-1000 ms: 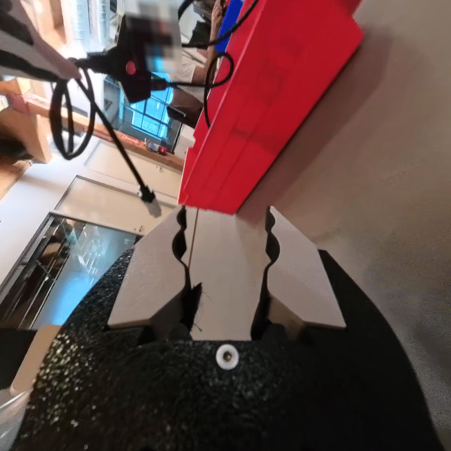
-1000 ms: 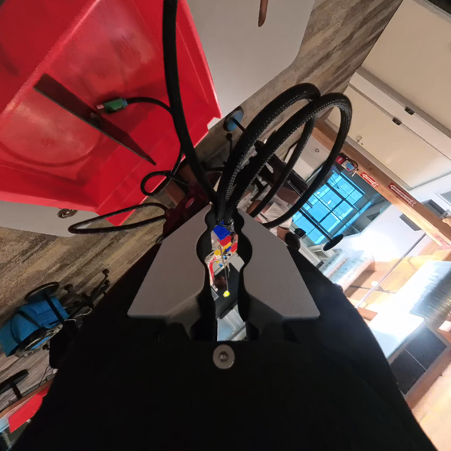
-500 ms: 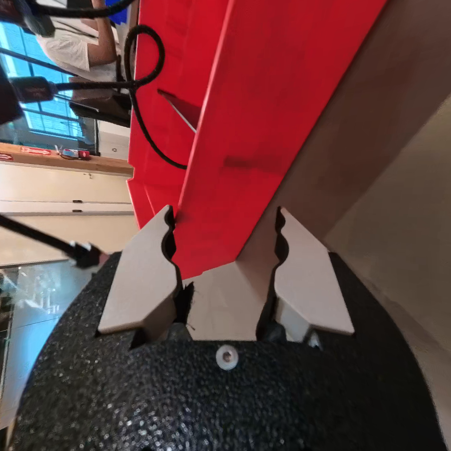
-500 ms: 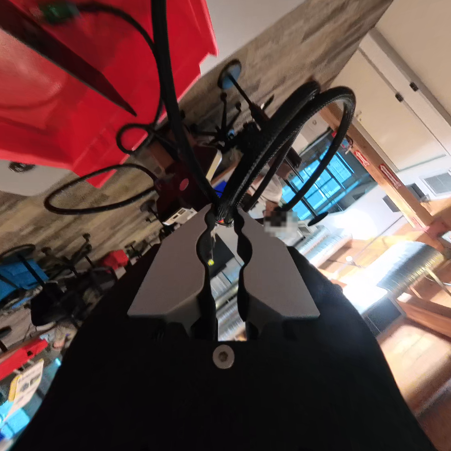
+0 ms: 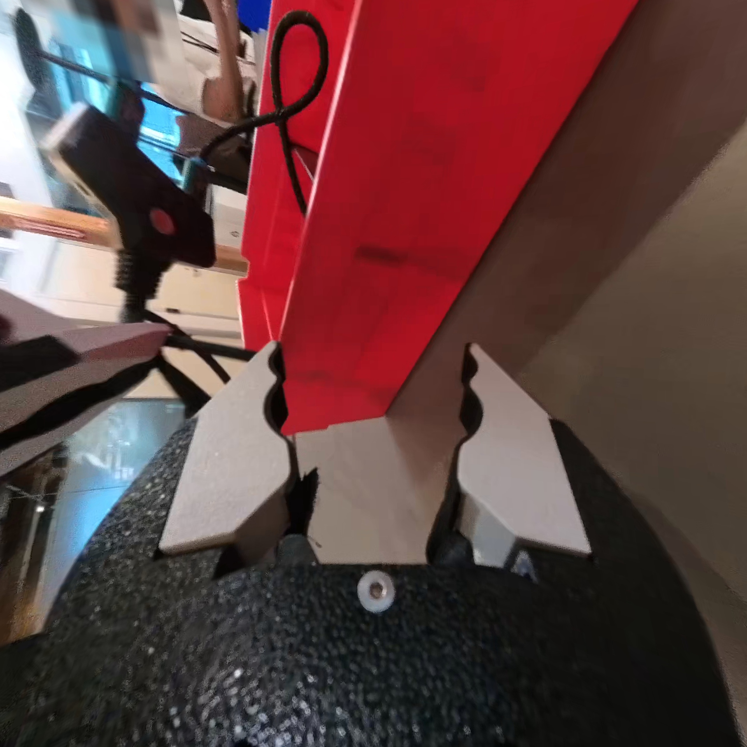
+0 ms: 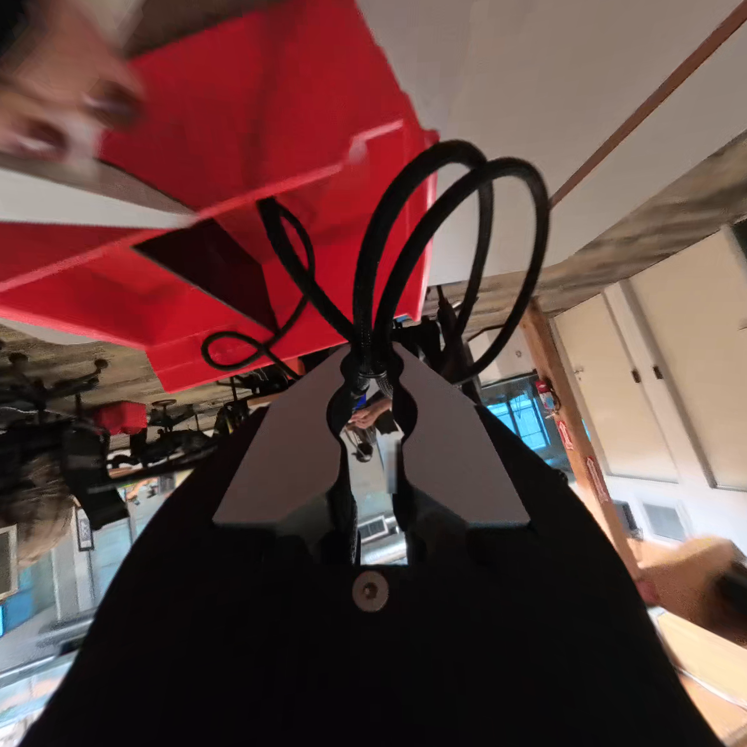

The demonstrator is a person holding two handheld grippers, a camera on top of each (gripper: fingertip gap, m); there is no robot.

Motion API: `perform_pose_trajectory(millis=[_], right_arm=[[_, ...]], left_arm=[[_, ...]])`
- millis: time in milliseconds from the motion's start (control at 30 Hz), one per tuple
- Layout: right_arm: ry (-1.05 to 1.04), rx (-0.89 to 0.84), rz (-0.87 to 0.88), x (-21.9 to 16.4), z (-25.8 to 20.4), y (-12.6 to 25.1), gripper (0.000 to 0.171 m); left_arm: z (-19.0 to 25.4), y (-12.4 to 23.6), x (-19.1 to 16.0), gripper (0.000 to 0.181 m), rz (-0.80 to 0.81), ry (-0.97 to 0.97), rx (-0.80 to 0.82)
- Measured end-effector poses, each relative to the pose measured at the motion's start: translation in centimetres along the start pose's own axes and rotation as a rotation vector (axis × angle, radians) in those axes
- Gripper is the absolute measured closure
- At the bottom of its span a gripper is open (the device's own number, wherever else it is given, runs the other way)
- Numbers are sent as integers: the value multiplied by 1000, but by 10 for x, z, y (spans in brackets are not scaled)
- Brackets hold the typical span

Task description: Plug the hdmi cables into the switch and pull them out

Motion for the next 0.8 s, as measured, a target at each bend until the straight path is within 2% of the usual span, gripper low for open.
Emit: perform_pose_trajectory(millis=[100,200,300,367,467,567,667,733,800], right_arm=[[-61,58,7,7,10,-12,159],[-167,134,23,5,17,-14,158],[-309,175,-2,-2,23,-4,150],[-421,154,-7,-15,25,6,129],[-585,21,52,-42,27,33,115],[-742,-260,279,-58,25,81,108],[-937,-597,767,-45,20,138,109],[-1075,-665,1128,-19,11,159,109],[-1198,-664,1369,18,6,159,103]], left_arm=[[22,30,-17,106,-3,-26,70],[43,59,-45,105,-48,64,85],[58,90,-74,102,-81,200,121],[65,111,-91,101,-107,292,176],[74,141,-114,100,-134,426,259],[78,166,-134,99,-136,548,379],[76,186,-149,97,-113,687,504],[72,196,-158,94,-112,775,577],[71,203,-168,92,-134,837,629]])
Point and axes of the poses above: each gripper's, where its closed fingertips meet, y back along the fingers, x out of its top, z = x × y across the jaws, the point moved 10 cm from there along y, back along the fingers, and after that the axes turned 7 degrees about -x, right-handed, at the moved point
